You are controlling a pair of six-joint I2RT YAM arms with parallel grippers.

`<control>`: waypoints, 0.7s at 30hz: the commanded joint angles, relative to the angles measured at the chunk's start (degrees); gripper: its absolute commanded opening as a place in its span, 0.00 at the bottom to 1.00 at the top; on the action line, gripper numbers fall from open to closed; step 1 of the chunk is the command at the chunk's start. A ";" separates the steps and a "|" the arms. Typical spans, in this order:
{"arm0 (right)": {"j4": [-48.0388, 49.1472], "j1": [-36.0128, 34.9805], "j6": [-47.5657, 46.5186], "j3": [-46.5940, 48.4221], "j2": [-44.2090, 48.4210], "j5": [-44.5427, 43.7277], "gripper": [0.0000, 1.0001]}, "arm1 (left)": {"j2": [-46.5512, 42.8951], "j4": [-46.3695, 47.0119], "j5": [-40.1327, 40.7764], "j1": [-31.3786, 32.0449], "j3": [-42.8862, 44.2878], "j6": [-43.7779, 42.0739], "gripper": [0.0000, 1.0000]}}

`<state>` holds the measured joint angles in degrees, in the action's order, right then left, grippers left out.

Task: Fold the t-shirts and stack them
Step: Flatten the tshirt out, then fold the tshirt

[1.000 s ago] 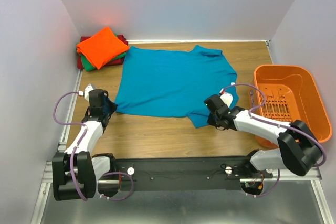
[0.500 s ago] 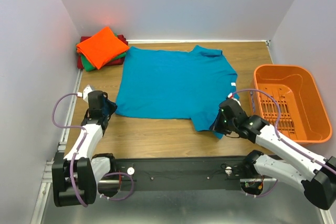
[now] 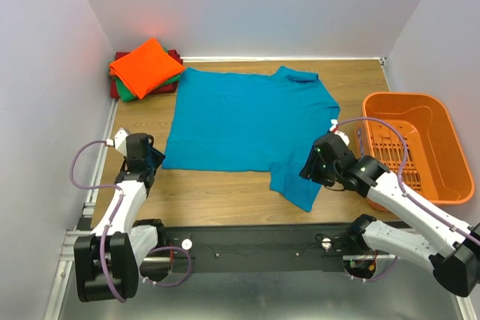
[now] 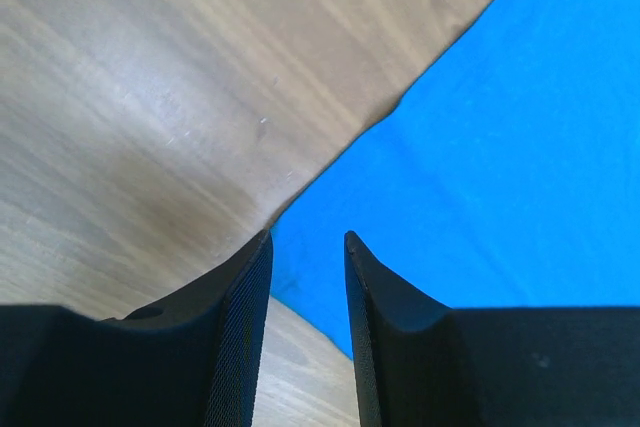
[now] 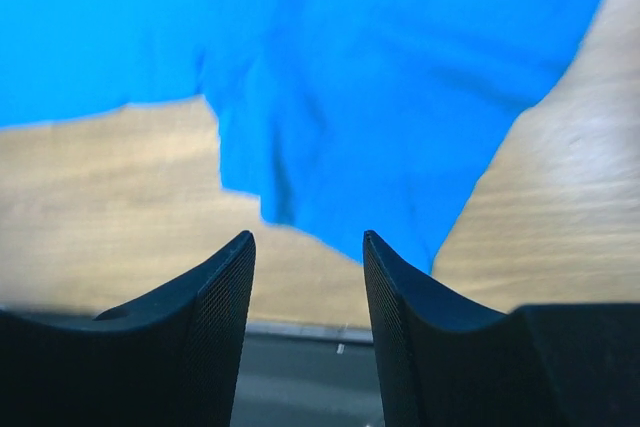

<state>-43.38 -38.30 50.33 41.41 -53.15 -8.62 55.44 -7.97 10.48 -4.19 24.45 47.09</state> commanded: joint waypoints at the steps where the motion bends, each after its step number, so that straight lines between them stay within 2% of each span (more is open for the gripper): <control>1: -2.50 -0.37 -0.49 3.06 -1.96 -12.37 0.54 | 2.12 0.93 1.12 -0.21 -3.00 1.69 0.42; 6: -2.50 0.16 -0.32 3.94 -5.38 -17.04 0.55 | 4.93 1.99 0.68 0.76 -2.74 2.21 0.42; 12: -0.57 2.88 -1.02 5.26 -7.50 -18.27 0.62 | 11.52 2.34 0.33 2.25 -1.34 2.57 0.43; 15: 1.01 6.74 -3.29 4.30 -7.50 -16.96 0.62 | 12.58 2.69 0.15 2.51 -0.98 2.30 0.42; 17: 3.20 11.39 -5.05 3.16 -7.41 -13.10 0.62 | 12.76 3.13 0.33 2.52 -0.80 2.13 0.40; 18: 4.08 12.98 -6.72 1.93 -7.41 -11.43 0.62 | 12.94 3.65 -0.02 2.60 -0.72 1.87 0.28; 20: 6.37 16.67 -7.70 0.79 -7.67 -7.56 0.62 | 13.20 3.66 -0.28 2.52 -0.19 1.16 0.15; 21: 6.90 17.47 -8.13 0.17 -8.02 -6.68 0.62 | 13.38 3.92 -0.55 2.52 -0.02 0.73 0.01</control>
<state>-40.05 -24.12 45.60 43.92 -60.58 -20.14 67.92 -4.05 10.24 -2.09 23.57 48.86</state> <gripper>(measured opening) 0.619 0.172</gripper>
